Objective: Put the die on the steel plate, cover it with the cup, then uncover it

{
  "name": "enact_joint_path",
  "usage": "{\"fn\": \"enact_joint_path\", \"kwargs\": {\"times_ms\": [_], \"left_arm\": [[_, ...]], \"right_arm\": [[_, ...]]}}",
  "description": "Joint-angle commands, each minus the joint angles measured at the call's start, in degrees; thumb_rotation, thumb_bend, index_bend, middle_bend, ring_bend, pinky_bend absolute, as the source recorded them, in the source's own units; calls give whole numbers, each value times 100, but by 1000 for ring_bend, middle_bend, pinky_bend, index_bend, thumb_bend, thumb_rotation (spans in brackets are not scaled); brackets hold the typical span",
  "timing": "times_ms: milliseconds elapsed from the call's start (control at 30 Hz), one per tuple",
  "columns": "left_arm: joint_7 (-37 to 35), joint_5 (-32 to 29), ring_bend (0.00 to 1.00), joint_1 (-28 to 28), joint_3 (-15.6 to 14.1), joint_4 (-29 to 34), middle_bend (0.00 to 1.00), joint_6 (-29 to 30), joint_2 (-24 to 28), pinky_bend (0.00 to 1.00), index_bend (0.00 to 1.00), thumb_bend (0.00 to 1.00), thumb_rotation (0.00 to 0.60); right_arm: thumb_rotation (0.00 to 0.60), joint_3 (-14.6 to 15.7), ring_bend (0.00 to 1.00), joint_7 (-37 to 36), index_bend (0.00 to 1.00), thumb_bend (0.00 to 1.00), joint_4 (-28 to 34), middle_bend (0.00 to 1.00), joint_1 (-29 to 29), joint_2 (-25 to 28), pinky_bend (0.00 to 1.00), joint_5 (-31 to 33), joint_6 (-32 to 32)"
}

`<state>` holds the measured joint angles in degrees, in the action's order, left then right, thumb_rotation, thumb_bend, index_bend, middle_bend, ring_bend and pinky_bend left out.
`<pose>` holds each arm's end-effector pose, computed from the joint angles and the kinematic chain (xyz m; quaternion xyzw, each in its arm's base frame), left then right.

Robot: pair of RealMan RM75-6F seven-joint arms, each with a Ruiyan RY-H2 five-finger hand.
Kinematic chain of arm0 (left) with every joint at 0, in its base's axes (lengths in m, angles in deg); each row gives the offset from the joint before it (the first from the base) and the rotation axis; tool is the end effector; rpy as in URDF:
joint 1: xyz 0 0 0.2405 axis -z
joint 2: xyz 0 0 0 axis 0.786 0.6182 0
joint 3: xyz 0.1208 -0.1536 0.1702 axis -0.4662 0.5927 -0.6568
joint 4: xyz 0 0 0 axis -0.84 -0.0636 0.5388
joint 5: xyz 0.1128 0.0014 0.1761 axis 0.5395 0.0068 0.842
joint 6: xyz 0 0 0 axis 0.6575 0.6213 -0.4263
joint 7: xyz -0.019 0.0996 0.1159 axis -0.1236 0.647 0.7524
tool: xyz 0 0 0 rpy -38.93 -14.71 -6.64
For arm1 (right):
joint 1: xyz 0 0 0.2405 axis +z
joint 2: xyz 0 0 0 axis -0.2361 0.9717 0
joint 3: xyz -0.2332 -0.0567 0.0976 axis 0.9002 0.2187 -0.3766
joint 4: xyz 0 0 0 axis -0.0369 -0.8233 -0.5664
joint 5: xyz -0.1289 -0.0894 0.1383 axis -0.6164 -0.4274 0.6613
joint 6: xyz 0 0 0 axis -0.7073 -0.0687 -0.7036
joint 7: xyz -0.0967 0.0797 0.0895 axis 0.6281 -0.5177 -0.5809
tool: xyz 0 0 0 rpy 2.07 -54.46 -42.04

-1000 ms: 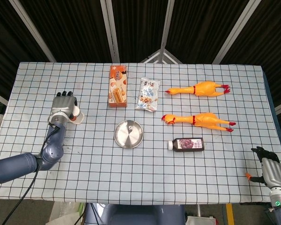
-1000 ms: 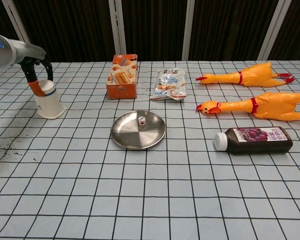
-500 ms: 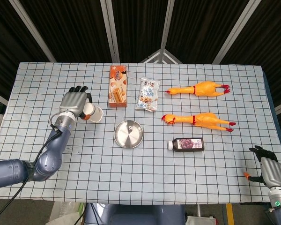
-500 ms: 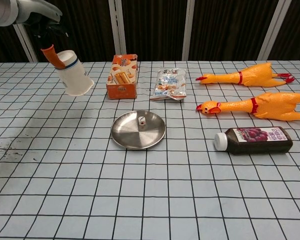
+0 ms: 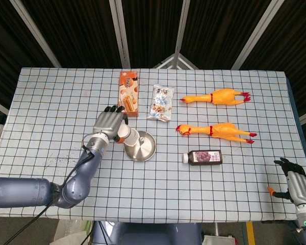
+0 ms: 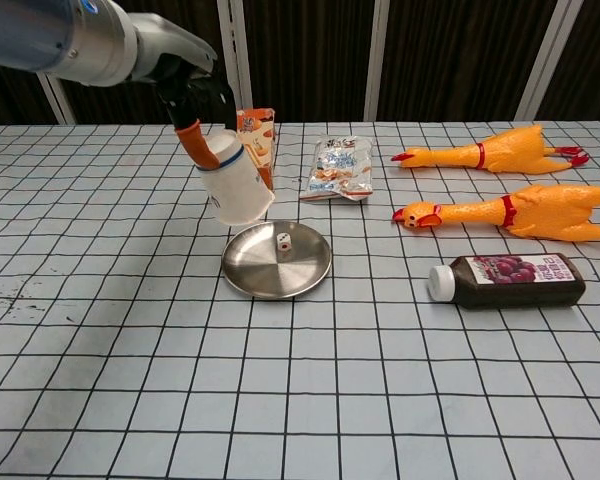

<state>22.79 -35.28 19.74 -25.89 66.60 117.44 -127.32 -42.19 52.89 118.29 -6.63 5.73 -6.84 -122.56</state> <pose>-0.0232 0.3905 0.0249 -0.7139 -0.4681 -0.2506 0.4565 -0.3678 -0.1980 0.1493 0.5229 -0.5534 0.2879 0.5809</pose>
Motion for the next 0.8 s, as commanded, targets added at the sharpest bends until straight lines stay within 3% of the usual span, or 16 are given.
{"fn": "enact_joint_path", "kwargs": {"times_ms": [33,233,800], "left_arm": [[5,36,0,182,-197,-514,63,-47,-554,0,437,440,600],[137,128,0,308,-393,-1065,66,-1,-1060,0,442,439,600],[-248,993,0,205,-404,-1856,68,-120,-1816,0,440,440,600]], "right_arm": [[600,3,105,-25,196,232,-4,100,-14,12,0,-7,-15],[600,1,105,-82,196,231,-15,100,-42,38,0,8,-30],[600,-14,105,-219,196,231,-63,101,-74,87,0,9,-32]]}}
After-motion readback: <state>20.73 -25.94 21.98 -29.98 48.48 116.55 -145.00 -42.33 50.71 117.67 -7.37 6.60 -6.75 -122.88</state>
